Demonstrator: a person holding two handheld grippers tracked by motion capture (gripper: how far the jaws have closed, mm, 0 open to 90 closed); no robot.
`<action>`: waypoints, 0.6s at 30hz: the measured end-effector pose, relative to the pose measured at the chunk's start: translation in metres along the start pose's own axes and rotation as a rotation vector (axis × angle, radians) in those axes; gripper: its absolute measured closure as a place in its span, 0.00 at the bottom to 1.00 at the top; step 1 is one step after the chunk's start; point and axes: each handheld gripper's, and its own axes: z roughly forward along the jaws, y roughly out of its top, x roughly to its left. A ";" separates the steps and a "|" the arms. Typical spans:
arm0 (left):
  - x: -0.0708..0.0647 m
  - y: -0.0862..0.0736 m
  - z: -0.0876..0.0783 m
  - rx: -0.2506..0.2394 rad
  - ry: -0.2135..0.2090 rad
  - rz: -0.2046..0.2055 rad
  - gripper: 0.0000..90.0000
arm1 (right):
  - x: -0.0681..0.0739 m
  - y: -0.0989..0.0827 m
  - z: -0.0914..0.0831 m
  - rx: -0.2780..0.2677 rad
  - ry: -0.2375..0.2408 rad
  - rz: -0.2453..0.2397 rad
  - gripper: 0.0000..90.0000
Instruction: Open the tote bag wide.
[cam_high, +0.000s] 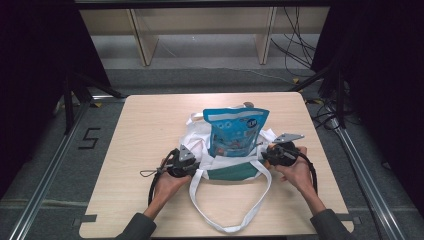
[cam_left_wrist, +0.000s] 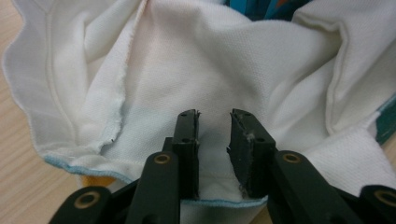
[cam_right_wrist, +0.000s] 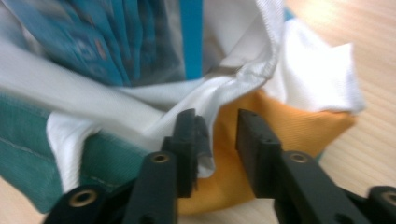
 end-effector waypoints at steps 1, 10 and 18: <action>0.001 0.000 -0.003 -0.003 -0.004 -0.009 0.76 | 0.000 0.000 -0.003 -0.006 0.006 0.019 0.74; 0.005 0.008 -0.037 -0.103 -0.039 -0.102 0.53 | -0.005 0.003 -0.031 -0.107 0.011 0.039 0.59; 0.004 0.001 -0.062 -0.122 -0.030 -0.110 0.42 | -0.005 0.003 -0.048 -0.150 -0.007 0.036 0.52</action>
